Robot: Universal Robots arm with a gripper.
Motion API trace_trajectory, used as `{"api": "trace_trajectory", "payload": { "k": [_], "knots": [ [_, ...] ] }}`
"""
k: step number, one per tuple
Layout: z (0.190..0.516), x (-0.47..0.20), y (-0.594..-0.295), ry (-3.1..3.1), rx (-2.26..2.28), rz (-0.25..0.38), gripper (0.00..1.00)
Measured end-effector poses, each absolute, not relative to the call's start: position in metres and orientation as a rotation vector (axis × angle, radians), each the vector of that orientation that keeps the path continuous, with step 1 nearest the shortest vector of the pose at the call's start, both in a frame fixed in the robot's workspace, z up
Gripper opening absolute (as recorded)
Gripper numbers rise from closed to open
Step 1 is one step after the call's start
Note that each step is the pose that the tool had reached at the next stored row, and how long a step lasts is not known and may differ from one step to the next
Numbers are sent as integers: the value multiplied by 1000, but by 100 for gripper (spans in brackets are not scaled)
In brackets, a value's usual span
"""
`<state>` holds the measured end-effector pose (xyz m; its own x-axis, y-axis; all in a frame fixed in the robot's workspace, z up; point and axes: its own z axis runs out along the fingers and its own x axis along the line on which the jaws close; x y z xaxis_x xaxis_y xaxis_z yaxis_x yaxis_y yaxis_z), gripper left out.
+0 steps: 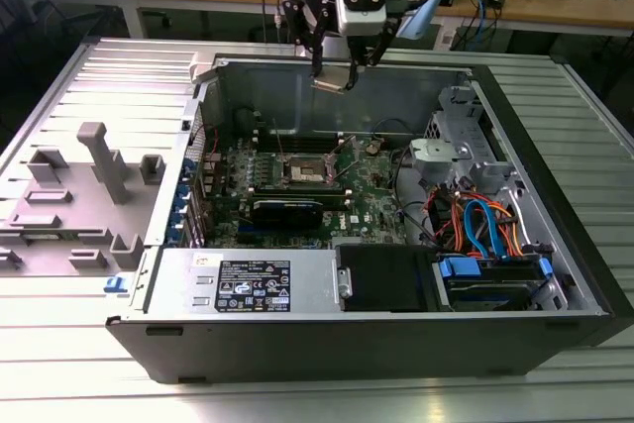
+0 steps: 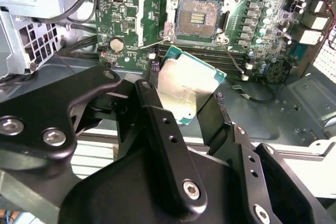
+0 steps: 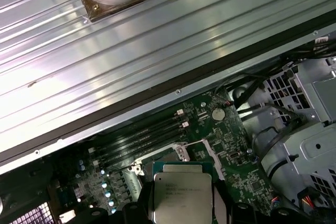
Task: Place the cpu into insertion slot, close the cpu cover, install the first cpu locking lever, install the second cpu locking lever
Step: 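Place the cpu into insertion slot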
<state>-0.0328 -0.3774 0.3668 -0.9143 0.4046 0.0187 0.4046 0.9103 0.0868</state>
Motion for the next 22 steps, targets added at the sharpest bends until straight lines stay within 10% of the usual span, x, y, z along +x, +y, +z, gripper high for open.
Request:
{"api": "trace_trajectory", "payload": {
  "k": [22],
  "knots": [
    [367,-33,-377,-3062,-695,-140,55]
  ]
}}
